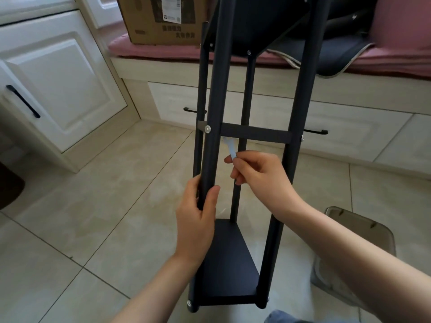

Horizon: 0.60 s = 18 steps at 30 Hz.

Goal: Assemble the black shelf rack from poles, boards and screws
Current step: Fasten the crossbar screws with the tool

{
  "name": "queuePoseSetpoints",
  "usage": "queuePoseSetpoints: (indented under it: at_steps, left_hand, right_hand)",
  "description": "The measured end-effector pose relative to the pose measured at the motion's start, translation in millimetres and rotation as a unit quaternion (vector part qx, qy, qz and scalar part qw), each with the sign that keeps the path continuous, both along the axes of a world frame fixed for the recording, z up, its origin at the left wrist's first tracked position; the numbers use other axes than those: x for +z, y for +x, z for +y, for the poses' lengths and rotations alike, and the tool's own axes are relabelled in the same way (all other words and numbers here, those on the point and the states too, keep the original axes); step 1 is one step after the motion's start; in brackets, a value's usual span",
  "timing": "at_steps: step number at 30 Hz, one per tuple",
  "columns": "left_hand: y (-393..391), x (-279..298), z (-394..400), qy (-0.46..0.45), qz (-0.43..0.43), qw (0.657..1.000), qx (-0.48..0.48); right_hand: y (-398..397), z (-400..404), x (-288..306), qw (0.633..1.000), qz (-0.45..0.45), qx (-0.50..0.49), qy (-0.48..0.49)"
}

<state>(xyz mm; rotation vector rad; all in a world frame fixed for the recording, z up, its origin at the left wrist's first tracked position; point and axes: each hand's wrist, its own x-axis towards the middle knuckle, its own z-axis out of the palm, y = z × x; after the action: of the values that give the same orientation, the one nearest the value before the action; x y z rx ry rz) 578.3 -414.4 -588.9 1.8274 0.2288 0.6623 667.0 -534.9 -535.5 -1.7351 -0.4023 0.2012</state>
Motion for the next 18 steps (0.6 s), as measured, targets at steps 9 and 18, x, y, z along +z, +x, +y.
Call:
queuePoseSetpoints:
  at_steps: [9, 18]
  left_hand:
    - [2, -4, 3, -0.003, -0.012, 1.0, 0.004]
    - [3, -2, 4, -0.029, -0.017, 0.999, 0.02]
  right_hand:
    - [7, 9, 5, 0.995, -0.086, -0.024, -0.048]
    - [10, 14, 8, 0.982, -0.16, -0.015, -0.101]
